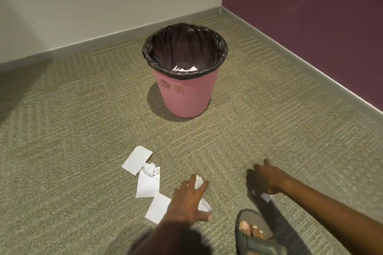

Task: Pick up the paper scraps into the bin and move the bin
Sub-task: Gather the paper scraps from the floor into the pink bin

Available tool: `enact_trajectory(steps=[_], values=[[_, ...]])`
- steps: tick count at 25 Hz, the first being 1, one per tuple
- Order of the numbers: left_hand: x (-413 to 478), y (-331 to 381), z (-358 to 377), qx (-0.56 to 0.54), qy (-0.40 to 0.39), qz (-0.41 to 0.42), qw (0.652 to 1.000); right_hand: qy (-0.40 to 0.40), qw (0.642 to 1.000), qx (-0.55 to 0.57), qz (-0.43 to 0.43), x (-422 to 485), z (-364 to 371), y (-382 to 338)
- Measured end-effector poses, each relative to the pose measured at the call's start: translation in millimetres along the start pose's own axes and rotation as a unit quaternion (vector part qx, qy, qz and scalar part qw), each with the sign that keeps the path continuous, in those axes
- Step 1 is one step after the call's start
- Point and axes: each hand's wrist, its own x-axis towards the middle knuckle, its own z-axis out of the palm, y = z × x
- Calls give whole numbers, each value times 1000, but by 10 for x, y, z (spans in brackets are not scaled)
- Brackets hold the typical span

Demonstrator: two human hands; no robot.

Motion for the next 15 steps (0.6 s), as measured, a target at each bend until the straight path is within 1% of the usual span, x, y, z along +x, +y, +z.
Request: enact_trajectory(steps=[3, 5, 7, 9, 12, 15], values=[[52, 10, 67, 77, -12, 18, 997, 2, 1000, 10, 19, -11, 361, 10], [85, -13, 129, 118, -8, 24, 993, 33, 999, 15, 10, -65, 502, -61], [98, -48, 177, 136, 2, 31, 990, 79, 997, 2, 3, -107, 577, -136], [85, -71, 185, 126, 14, 50, 991, 114, 993, 3, 0, -122, 587, -181], [50, -40, 169, 108, 31, 81, 990, 127, 992, -1, -6, -135, 532, -188], [54, -11, 205, 79, 41, 76, 993, 143, 990, -6, -20, -133, 459, -206]])
